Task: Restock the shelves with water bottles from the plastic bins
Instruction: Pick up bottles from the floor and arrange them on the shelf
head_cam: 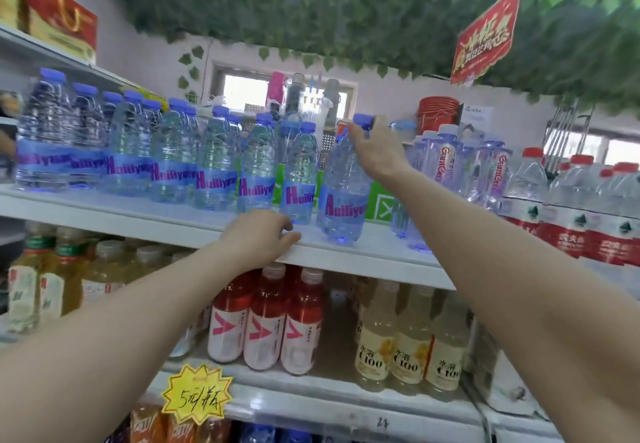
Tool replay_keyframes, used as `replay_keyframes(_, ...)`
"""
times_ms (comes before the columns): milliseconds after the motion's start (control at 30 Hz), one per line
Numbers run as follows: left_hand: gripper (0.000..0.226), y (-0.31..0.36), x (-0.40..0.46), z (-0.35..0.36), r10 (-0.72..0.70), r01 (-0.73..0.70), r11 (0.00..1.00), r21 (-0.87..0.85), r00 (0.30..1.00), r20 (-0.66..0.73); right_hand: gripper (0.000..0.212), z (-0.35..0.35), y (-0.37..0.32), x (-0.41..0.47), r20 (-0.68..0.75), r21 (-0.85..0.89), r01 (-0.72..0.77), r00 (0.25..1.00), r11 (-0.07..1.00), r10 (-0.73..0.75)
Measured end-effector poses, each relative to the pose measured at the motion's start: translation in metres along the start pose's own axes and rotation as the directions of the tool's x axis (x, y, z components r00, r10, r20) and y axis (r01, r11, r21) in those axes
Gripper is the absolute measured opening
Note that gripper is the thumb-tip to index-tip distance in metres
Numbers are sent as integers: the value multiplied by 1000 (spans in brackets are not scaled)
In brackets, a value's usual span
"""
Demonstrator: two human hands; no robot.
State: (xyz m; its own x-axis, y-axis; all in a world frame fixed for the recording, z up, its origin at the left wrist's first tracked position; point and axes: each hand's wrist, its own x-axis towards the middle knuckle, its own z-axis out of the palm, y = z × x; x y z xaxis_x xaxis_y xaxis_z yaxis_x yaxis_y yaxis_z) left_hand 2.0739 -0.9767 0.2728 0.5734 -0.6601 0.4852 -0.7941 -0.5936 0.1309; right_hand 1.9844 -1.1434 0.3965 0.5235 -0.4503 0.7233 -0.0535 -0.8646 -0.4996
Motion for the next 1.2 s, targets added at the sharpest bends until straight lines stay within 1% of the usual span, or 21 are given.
replay_keyframes(133, 38, -1, 7, 5, -5, 7, 1000, 27, 998, -62, 48, 13, 15, 6, 57, 93, -41, 998, 995, 35)
replay_keyframes(233, 39, 0, 12, 4, -20, 22, 999, 26, 997, -73, 53, 9, 17, 8, 95, 102, -20, 995, 995, 10)
replay_keyframes(300, 38, 0, 15, 2, -20, 22, 999, 31, 998, -65, 66, 3, 16, 5, 122, 58, 27, 992, 998, -34)
replay_keyframes(400, 33, 1, 20, -2, -22, 24, 998, 50, 999, -46, 92, -2, 16, -3, 183, -97, 149, 975, 984, -129)
replay_keyframes(467, 31, 1, 23, -4, -30, 31, 998, 48, 999, -31, 98, -3, 17, -2, 193, -129, 172, 970, 977, -145)
replay_keyframes(567, 29, 1, 24, -3, -36, 37, 999, 38, 999, -33, 94, 1, 20, 4, 200, -80, 143, 972, 986, -125)
replay_keyframes(733, 25, -4, 26, 1, -22, 24, 999, 29, 998, -64, 90, 10, 30, 9, 208, -14, 141, 969, 990, -136)
replay_keyframes(1033, 30, -11, 28, 8, -3, 3, 1000, -1, 998, -60, 88, 26, 37, -2, 82, -78, 214, 975, 974, -208)
replay_keyframes(1200, 29, -10, 25, 10, 8, -8, 1000, -3, 997, -76, 85, 32, 38, -14, 38, -142, 207, 978, 968, -204)
